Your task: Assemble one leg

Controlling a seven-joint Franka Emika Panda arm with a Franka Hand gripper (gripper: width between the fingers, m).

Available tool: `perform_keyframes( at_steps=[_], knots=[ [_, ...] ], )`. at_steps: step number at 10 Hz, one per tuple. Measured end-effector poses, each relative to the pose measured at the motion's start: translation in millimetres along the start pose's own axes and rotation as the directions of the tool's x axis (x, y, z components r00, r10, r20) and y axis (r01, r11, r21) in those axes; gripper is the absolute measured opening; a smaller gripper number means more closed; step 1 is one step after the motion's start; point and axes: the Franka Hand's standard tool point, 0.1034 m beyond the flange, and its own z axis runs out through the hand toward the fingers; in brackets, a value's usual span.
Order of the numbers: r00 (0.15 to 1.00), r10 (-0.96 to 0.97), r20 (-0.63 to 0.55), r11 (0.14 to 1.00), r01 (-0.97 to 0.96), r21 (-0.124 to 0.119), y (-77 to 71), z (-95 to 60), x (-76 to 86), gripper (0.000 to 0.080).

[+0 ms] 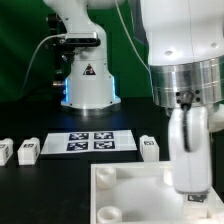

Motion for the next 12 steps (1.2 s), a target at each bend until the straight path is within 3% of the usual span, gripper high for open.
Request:
perform_keyframes(
  at_steps=[5, 6, 7, 8, 9, 12],
  knots=[
    [0.999, -0.027, -0.027, 1.0, 0.027, 0.004, 0.9, -0.5, 4.3, 0.0294],
    [0.999, -0.031, -0.027, 1.0, 0.031, 0.003, 1.5, 0.0, 4.1, 0.0346],
    [0.999, -0.033, -0.027, 0.999, 0.033, 0.003, 1.4, 0.0, 4.0, 0.0346],
    [0.999, -0.034, -0.027, 0.999, 0.034, 0.003, 1.5, 0.0, 3.9, 0.0535],
    [0.999, -0.035, -0.026, 0.999, 0.036, 0.003, 2.0, 0.1, 3.0, 0.0614],
    [0.998, -0.06, -0.007, 0.998, 0.06, 0.022, 15.1, -14.6, -12.3, 0.0648]
  ],
)
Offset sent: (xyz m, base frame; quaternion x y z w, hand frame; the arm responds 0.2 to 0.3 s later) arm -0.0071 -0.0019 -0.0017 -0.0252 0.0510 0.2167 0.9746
